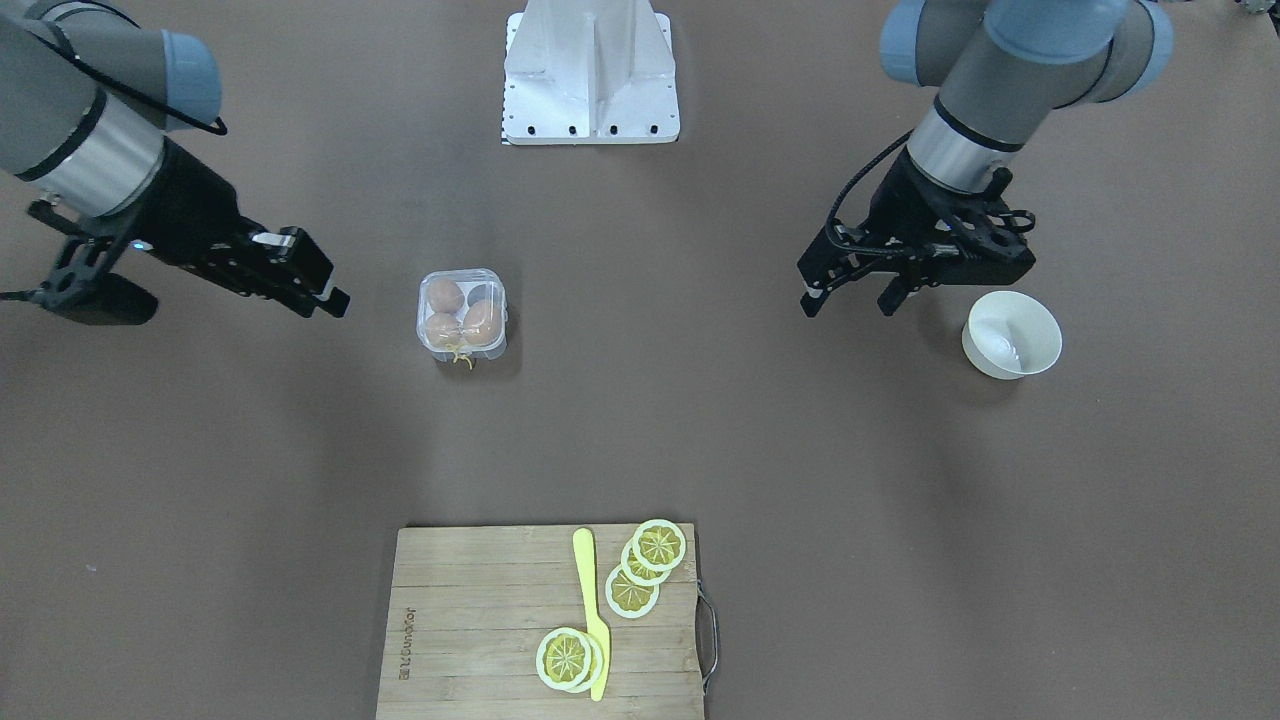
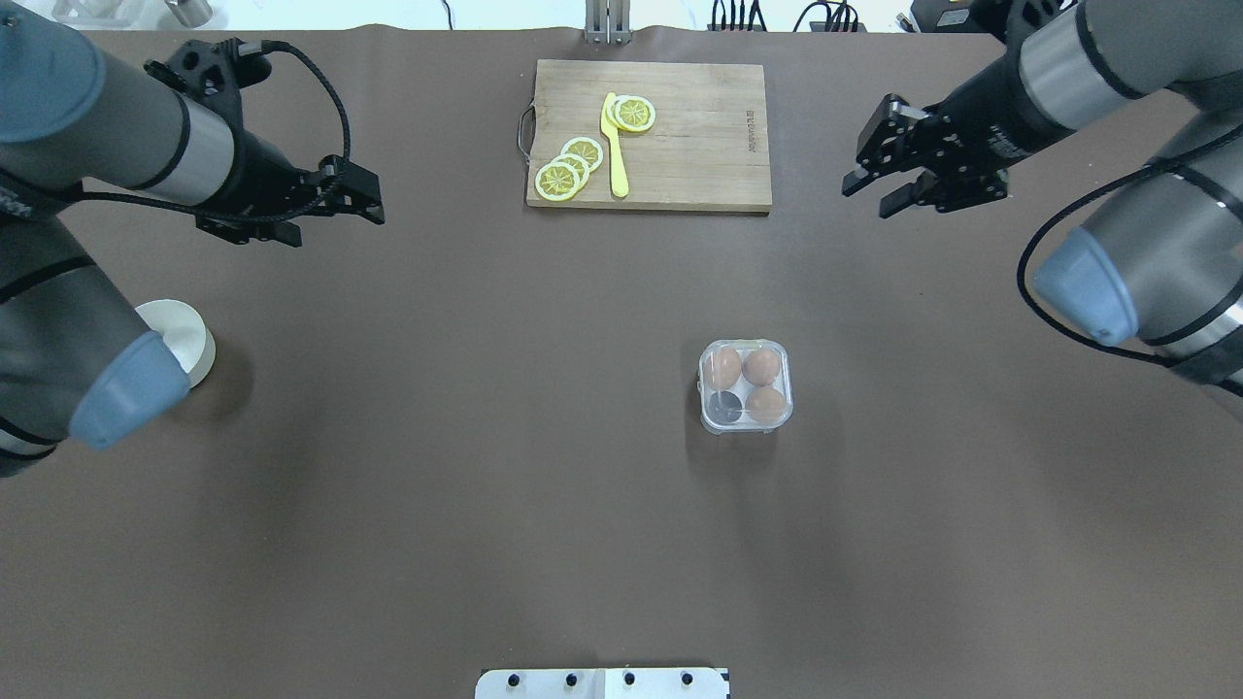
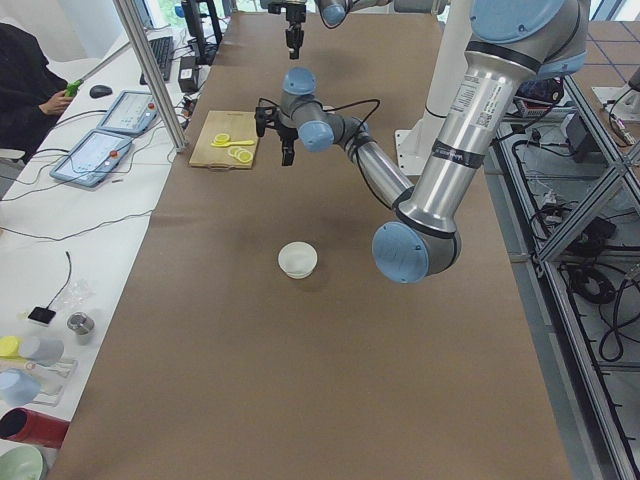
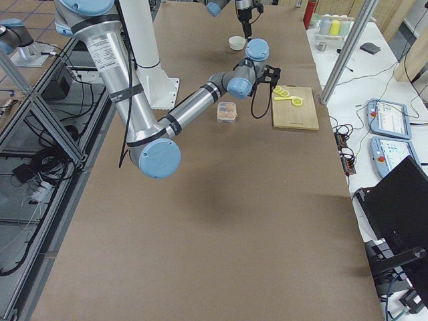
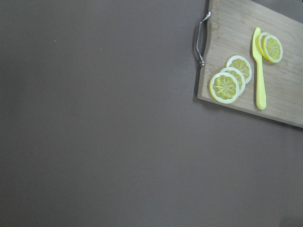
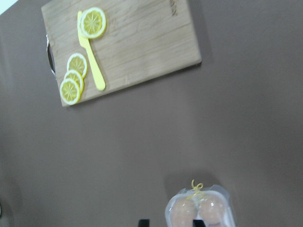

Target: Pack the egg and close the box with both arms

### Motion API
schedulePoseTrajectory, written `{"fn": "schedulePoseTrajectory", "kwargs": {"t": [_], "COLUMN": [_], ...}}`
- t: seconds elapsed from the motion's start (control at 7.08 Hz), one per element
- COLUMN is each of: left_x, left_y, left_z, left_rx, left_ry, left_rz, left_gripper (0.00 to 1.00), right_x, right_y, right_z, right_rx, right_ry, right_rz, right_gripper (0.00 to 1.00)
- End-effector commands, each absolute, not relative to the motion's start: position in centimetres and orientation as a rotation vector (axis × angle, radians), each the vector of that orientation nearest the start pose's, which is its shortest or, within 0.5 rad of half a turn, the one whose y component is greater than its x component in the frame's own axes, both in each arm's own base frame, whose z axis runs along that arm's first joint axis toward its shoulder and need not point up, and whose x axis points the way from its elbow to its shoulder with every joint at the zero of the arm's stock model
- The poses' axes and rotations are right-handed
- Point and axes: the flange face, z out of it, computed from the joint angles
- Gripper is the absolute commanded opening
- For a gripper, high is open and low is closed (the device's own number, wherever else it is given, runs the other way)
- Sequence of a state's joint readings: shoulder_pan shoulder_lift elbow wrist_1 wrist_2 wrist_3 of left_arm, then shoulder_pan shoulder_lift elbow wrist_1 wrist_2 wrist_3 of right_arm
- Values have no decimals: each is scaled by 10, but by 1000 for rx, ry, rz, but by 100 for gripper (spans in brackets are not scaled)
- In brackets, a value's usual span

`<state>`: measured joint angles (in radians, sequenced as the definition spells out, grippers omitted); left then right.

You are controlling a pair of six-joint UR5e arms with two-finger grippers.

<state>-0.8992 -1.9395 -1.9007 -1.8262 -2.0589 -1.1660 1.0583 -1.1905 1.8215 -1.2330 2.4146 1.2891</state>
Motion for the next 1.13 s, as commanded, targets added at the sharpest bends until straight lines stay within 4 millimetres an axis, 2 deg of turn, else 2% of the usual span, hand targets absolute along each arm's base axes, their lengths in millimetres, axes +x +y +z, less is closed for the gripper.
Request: {"fn": "schedulePoseTrajectory", "kwargs": {"t": [0.0, 0.14, 0.28, 0.42, 0.56, 0.71, 0.99], "left_x": [187, 124, 81, 39, 9, 5, -15], "left_y": [-528, -527, -516, -514, -510, -493, -476], "left_z": [362, 407, 438, 467, 506, 545, 580], "left_rx": [327, 349, 348, 352, 265, 192, 137], "left_ry": [875, 804, 793, 764, 741, 744, 725], "left_rz": [-36, 11, 67, 84, 8, -18, -78], "left_gripper": [98, 98, 98, 98, 98, 98, 98], "right_x": [-141, -105, -71, -36, -6, 27, 99], "right_y": [-571, -580, -579, -573, -560, -548, -502], "right_z": [355, 384, 413, 442, 480, 516, 608], "right_rx": [67, 60, 41, 25, 7, -7, -37], "right_ry": [-1013, -905, -822, -796, -784, -783, -801], "right_rz": [179, 95, 42, 2, -48, -46, -45], "right_gripper": [100, 100, 100, 100, 100, 100, 100]}}
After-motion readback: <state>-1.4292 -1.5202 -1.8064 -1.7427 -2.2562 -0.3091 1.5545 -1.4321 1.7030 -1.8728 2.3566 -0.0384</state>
